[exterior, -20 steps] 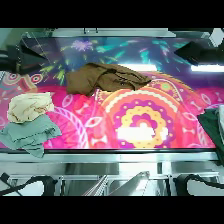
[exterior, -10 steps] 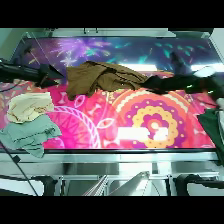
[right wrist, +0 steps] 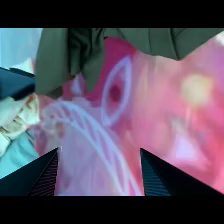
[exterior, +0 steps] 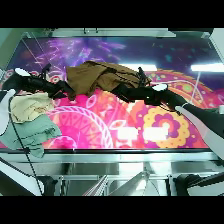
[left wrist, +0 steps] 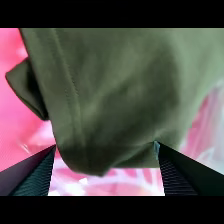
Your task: Fold the shirts.
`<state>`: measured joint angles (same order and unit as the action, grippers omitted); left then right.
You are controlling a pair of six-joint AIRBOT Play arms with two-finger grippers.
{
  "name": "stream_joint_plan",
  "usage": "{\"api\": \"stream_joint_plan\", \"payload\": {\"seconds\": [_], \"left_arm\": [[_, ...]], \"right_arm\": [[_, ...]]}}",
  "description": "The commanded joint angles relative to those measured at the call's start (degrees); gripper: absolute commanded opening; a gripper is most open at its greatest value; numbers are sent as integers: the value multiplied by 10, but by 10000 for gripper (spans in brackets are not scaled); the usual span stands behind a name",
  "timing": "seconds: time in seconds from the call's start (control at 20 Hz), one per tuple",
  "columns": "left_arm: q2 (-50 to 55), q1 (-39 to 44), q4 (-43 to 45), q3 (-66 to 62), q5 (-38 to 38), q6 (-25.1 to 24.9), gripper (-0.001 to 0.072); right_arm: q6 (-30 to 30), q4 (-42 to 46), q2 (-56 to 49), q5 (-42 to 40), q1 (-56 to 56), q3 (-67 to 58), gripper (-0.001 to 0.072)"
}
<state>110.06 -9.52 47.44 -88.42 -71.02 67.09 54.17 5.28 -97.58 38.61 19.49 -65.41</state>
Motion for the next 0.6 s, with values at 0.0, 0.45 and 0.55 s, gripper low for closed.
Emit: {"api": "stream_joint_plan", "payload": {"seconds": [0.0, 0.45, 0.55], "left_arm": [[23, 24, 10, 0, 24, -17, 680], [23, 45, -20, -142, -117, -14, 10], [22, 53, -89, -178, -209, -15, 10]], "right_arm": [[-43, -97, -22, -35, 13, -1, 548], [-83, -102, -32, -34, -65, -35, 424], [-62, -88, -34, -20, -59, -35, 423]]}}
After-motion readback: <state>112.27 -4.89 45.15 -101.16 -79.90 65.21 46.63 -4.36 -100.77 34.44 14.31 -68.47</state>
